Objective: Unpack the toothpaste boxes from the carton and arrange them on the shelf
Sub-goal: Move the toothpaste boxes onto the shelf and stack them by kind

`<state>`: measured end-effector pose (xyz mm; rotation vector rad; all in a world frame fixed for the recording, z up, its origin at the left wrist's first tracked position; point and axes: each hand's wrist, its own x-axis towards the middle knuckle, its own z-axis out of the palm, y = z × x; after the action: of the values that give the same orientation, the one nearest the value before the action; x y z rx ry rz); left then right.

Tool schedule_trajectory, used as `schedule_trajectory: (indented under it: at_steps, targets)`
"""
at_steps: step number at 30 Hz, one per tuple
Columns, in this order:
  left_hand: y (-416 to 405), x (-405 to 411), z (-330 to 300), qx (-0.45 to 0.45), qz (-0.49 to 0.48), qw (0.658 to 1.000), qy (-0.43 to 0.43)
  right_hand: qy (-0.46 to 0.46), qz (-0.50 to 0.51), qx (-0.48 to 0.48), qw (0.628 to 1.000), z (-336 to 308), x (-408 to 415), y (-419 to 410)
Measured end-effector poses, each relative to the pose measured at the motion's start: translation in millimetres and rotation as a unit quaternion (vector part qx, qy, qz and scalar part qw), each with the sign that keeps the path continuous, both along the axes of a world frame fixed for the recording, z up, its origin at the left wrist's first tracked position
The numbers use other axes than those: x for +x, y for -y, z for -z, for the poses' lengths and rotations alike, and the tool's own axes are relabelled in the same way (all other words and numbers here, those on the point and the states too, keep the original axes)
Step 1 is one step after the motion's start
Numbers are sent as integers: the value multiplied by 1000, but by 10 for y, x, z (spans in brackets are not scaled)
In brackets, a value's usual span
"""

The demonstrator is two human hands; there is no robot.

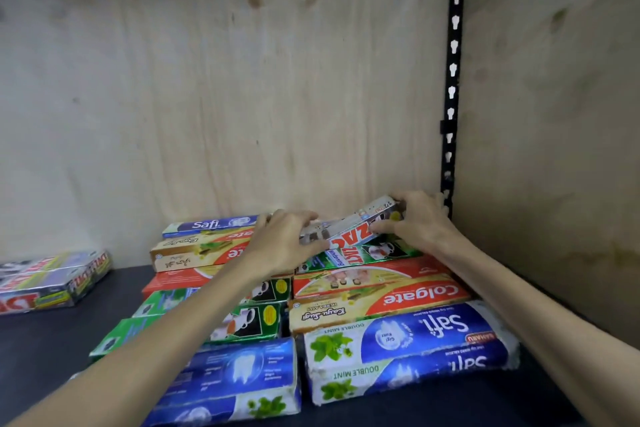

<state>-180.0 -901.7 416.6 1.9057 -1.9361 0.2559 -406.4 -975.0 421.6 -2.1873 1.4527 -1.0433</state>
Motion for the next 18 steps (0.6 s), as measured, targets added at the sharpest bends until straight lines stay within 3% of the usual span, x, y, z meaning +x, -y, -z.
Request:
schedule_trajectory:
  at_steps: [4, 11, 18]
  targets:
    - [62, 14, -80, 31, 22, 999, -14, 28, -11, -27, 999, -48, -25, 77]
    - [36, -36, -163, -98, 58, 991, -68, 65, 42, -103, 992, -245, -146, -43]
    - [-643, 136, -310, -112, 139, 960, -214, 15, 14, -58, 998, -372, -102, -718]
